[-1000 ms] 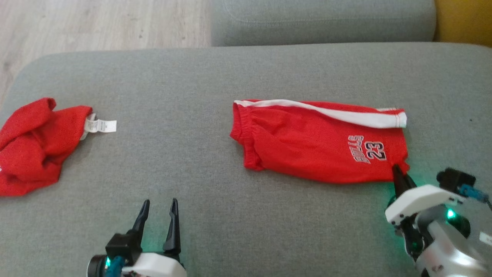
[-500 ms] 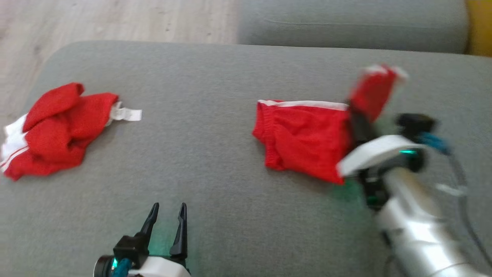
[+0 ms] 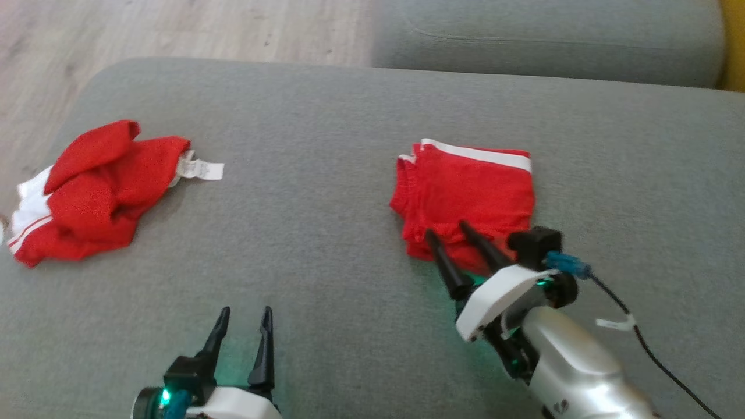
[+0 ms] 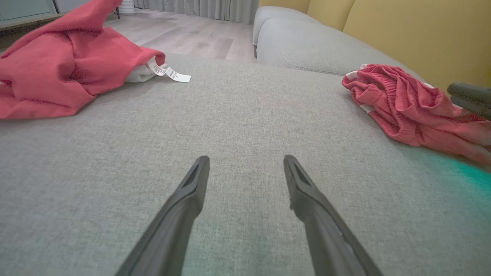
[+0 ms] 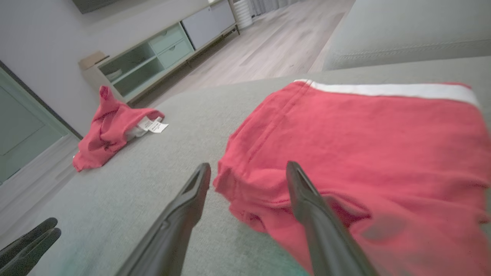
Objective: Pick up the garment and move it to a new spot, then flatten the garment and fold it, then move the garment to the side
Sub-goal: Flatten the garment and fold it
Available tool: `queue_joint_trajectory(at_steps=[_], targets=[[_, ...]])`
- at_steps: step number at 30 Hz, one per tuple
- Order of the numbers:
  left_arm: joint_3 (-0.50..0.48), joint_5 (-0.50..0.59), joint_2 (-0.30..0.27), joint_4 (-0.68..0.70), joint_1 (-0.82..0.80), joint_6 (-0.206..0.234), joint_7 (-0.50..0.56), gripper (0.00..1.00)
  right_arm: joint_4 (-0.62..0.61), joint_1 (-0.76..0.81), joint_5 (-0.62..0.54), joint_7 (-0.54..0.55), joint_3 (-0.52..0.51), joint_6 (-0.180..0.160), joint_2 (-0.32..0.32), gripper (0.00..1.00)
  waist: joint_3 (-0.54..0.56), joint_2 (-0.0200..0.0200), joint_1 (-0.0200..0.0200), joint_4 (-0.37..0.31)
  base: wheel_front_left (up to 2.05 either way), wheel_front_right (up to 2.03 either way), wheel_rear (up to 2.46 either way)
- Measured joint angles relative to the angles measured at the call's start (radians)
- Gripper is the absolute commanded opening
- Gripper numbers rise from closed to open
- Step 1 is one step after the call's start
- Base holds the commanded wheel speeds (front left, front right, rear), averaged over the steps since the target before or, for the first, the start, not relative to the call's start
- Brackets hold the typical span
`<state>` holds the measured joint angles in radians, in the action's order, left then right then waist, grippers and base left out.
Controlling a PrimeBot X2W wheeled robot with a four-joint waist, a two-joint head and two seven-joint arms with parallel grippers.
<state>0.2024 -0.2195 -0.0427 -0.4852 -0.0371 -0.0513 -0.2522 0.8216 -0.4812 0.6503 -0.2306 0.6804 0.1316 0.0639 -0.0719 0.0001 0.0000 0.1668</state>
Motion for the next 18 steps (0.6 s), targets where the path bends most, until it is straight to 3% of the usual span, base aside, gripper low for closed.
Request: queue_joint_trajectory(at_steps=[4,9,14,18], targets=[[-0.020,0.032,-0.001,0.007,-0.003,0.008,0.000,1.00,0.012,0.000,-0.025,-0.017,-0.095,0.000,0.001,1.00,0.006,0.0000,0.0000,-0.038,0.00,0.00,0.00],[-0.040,0.097,-0.012,0.020,-0.019,0.017,0.000,1.00,-0.063,0.020,-0.174,-0.017,-0.345,0.000,0.028,1.00,0.017,0.0000,0.0000,-0.088,0.00,0.00,0.00],[-0.035,0.160,-0.028,0.036,-0.021,0.026,0.000,1.00,-0.110,0.157,-0.309,-0.017,-0.581,0.000,0.023,1.00,0.045,0.0000,-0.0001,-0.117,0.00,0.00,0.00],[-0.033,0.167,-0.025,0.040,-0.002,0.045,0.000,1.00,-0.118,0.256,-0.385,-0.017,-0.665,0.000,0.008,1.00,0.060,0.0000,-0.0001,-0.131,0.00,0.00,0.00]])
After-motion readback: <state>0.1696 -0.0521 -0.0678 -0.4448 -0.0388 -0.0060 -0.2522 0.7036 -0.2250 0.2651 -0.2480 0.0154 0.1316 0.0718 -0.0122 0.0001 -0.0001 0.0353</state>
